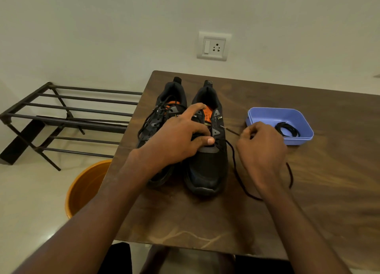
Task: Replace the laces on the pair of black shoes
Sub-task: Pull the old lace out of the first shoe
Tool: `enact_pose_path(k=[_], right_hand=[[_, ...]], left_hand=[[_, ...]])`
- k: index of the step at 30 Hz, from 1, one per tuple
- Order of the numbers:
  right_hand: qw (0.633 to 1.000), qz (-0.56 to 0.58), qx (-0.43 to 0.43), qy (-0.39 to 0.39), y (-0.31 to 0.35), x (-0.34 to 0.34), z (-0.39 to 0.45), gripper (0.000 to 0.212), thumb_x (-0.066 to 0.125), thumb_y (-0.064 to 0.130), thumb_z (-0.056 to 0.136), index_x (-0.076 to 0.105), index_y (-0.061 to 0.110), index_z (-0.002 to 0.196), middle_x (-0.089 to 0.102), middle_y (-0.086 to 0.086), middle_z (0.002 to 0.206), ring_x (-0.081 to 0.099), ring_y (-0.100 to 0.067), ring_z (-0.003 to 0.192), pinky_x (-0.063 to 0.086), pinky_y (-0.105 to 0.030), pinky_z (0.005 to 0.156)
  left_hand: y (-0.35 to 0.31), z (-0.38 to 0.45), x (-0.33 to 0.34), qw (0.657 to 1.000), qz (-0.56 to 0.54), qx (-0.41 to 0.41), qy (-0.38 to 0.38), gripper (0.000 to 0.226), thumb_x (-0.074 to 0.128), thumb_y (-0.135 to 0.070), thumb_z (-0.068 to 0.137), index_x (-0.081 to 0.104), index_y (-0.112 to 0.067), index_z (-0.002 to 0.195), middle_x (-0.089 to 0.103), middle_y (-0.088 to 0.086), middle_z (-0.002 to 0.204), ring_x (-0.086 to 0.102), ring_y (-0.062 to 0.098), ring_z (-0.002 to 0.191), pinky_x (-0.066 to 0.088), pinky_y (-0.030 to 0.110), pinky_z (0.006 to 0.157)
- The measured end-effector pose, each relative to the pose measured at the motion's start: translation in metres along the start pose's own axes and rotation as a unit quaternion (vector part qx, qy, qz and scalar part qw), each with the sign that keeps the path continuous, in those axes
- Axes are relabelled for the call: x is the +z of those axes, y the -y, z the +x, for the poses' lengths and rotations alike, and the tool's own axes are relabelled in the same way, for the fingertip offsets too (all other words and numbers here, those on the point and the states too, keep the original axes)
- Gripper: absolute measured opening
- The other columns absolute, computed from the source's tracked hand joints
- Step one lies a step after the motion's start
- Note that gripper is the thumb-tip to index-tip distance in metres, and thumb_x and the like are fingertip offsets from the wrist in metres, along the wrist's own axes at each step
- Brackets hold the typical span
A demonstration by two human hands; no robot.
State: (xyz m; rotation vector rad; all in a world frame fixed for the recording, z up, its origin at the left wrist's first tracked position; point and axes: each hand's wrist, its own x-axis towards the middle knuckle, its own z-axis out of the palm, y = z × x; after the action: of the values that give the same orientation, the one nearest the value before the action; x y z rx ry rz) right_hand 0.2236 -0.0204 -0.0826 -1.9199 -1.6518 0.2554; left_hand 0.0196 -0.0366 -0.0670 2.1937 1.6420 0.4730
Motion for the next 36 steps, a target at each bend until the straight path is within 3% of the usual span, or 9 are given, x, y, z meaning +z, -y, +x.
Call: enact_pose_path(k=[2, 4, 8, 10, 15, 22, 27, 31, 36], right_hand=[[0.992, -0.091, 0.002, 0.087, 0.001, -0.003, 0.000, 0.004, 0.064, 0.018, 0.093, 0.066, 0.017, 0.091, 0.064, -0.007, 0.104, 0.060, -0.021, 0.087, 0.052, -0.041, 0.079], [0.980, -0.149, -0.007, 0.131, 0.001, -0.003, -0.001, 0.021, 0.070, 0.022, 0.089, 0.067, 0.015, 0.108, 0.054, -0.010, 0.126, 0.056, -0.027, 0.111, 0.050, -0.049, 0.098], [0.973, 0.069, -0.171, 0.138, 0.007, -0.005, -0.003, 0.067, 0.070, 0.010, 0.077, 0.057, 0.024, 0.141, 0.033, 0.001, 0.160, 0.034, -0.021, 0.146, 0.040, -0.044, 0.114], [0.945, 0.123, -0.237, 0.186, 0.006, 0.000, -0.003, 0.071, 0.066, 0.025, 0.078, 0.052, 0.032, 0.147, 0.021, 0.007, 0.168, 0.026, -0.017, 0.152, 0.037, -0.041, 0.116], [0.915, 0.095, -0.274, 0.279, -0.009, 0.015, -0.002, 0.090, 0.063, 0.078, 0.074, 0.028, 0.055, 0.153, 0.002, 0.020, 0.170, 0.021, -0.013, 0.155, 0.040, -0.055, 0.116], [0.916, 0.119, -0.251, 0.289, -0.012, 0.016, 0.005, 0.099, 0.073, 0.077, 0.063, 0.035, 0.051, 0.151, 0.004, 0.026, 0.167, 0.031, -0.011, 0.150, 0.045, -0.050, 0.114], [0.917, 0.114, -0.265, 0.275, -0.012, 0.023, 0.004, 0.104, 0.080, 0.071, 0.067, 0.028, 0.050, 0.155, 0.003, 0.025, 0.168, 0.027, -0.012, 0.152, 0.044, -0.051, 0.114], [0.920, 0.106, -0.260, 0.273, -0.014, 0.025, 0.006, 0.109, 0.075, 0.078, 0.063, 0.024, 0.053, 0.156, 0.004, 0.024, 0.167, 0.028, -0.014, 0.151, 0.045, -0.051, 0.113], [0.916, 0.116, -0.256, 0.285, -0.015, 0.027, 0.008, 0.109, 0.083, 0.070, 0.065, 0.023, 0.054, 0.155, 0.004, 0.027, 0.166, 0.029, -0.014, 0.151, 0.046, -0.051, 0.113]], left_hand=[[-0.005, 0.002, 0.007, 0.999, 0.025, -0.003, -0.044, 0.019, 0.067, -0.046, 0.095, 0.077, -0.035, 0.107, 0.022, -0.007, 0.167, 0.039, 0.024, 0.143, 0.032, 0.058, 0.118], [-0.009, 0.004, 0.011, 0.997, 0.020, -0.019, -0.070, 0.012, 0.072, -0.039, 0.093, 0.079, -0.033, 0.101, 0.028, -0.007, 0.165, 0.033, 0.023, 0.146, 0.027, 0.061, 0.119], [-0.013, 0.003, 0.017, 0.993, -0.016, -0.031, -0.115, 0.002, 0.077, -0.026, 0.088, 0.079, -0.025, 0.087, 0.033, -0.009, 0.160, 0.027, 0.020, 0.146, 0.031, 0.057, 0.111], [-0.014, 0.002, 0.021, 0.990, -0.017, -0.026, -0.140, 0.003, 0.076, -0.022, 0.087, 0.078, -0.021, 0.085, 0.035, -0.007, 0.159, 0.028, 0.021, 0.144, 0.035, 0.052, 0.106], [-0.019, 0.000, 0.026, 0.980, -0.002, -0.034, -0.197, 0.009, 0.075, -0.019, 0.085, 0.072, -0.022, 0.078, 0.044, -0.006, 0.144, 0.036, 0.021, 0.132, 0.038, 0.046, 0.098], [-0.015, 0.000, 0.013, 0.948, -0.241, -0.146, -0.147, 0.014, 0.064, -0.016, 0.098, 0.071, -0.026, 0.091, 0.071, -0.010, 0.093, 0.066, 0.007, 0.094, 0.051, 0.047, 0.098], [-0.020, 0.000, 0.013, 0.988, -0.028, -0.083, -0.131, 0.006, 0.066, -0.038, 0.093, 0.065, -0.032, 0.094, 0.066, -0.014, 0.082, 0.060, 0.008, 0.092, 0.039, 0.052, 0.098], [-0.016, 0.003, 0.016, 0.983, 0.133, -0.011, -0.127, 0.007, 0.068, -0.033, 0.093, 0.073, -0.029, 0.092, 0.060, -0.013, 0.087, 0.052, 0.014, 0.097, 0.037, 0.048, 0.097], [-0.014, -0.002, 0.009, 0.957, -0.203, -0.053, -0.200, 0.012, 0.067, -0.021, 0.098, 0.074, -0.024, 0.089, 0.072, -0.007, 0.079, 0.069, 0.008, 0.079, 0.057, 0.043, 0.084]])
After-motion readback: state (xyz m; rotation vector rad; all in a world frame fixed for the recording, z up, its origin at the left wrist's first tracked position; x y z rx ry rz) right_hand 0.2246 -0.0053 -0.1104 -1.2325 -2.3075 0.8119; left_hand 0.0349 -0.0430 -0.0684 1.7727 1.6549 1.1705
